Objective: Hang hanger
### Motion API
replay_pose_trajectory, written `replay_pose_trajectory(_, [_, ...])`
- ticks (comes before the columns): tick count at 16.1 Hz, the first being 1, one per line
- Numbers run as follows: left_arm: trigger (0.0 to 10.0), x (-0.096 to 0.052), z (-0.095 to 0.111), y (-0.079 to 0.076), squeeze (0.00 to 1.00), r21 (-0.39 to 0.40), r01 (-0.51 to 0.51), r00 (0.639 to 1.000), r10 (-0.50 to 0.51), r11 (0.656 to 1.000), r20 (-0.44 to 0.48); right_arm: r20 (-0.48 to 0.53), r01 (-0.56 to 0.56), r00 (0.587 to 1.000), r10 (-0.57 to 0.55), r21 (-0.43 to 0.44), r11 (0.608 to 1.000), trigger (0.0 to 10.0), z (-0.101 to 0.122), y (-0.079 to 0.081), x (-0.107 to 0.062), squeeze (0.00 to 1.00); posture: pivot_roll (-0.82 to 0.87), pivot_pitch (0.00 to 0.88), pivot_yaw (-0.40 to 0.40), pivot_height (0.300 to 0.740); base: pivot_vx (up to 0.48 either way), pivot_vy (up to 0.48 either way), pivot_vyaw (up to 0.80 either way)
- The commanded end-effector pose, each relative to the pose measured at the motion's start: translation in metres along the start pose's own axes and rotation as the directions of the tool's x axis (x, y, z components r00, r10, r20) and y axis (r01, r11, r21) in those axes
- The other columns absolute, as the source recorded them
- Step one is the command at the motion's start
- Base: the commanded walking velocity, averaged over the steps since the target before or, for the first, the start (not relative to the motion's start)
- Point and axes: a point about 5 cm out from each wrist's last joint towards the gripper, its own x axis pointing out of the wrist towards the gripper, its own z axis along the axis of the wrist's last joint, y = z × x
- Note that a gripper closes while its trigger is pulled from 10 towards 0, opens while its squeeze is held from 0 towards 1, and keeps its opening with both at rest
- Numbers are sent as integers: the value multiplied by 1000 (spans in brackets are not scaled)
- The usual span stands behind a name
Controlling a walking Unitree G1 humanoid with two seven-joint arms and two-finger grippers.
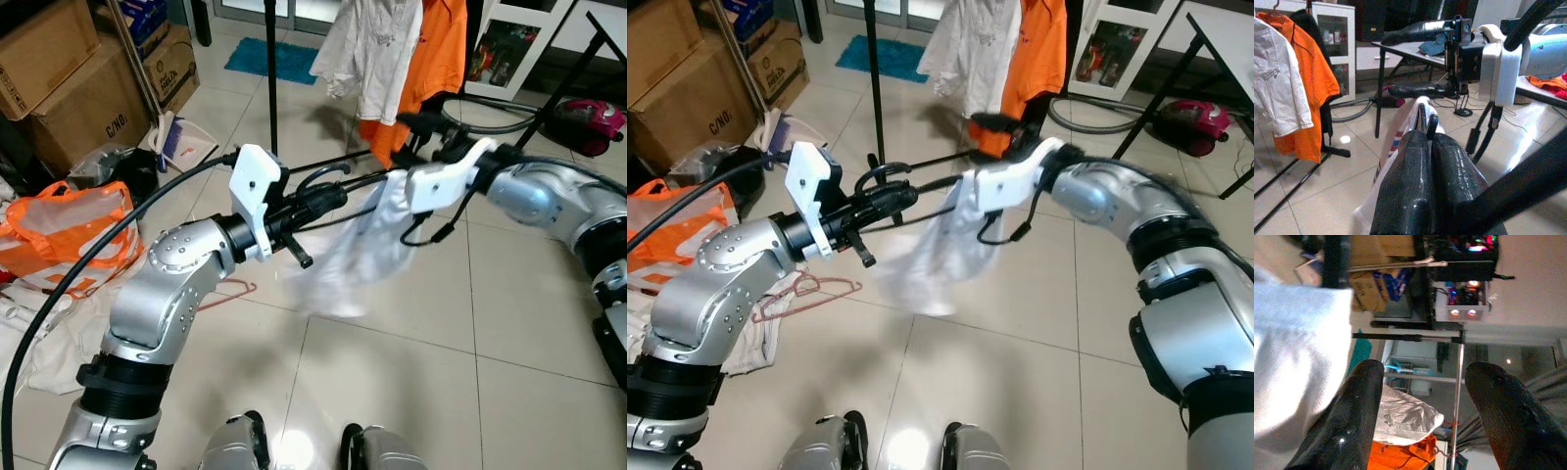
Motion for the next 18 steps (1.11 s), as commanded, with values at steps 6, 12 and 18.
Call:
replay_pose_trajectory(6, [10000,5,25,-10,0,47,75,987,-81,996,136,143,103,983,-119,113,988,10000,17,-20,0,0,-91,160,-53,740,0,0,0])
replay_pose_trajectory(12, [10000,8,22,-6,0,6,46,986,-46,999,162,257,152,945,-201,200,968,10000,38,-43,3,0,-101,154,-58,740,0,0,0])
replay_pose_trajectory(18, [10000,16,18,9,0,-82,-98,966,115,992,233,303,150,923,-236,282,948,10000,52,-59,0,0,-126,149,-84,740,0,0,0])
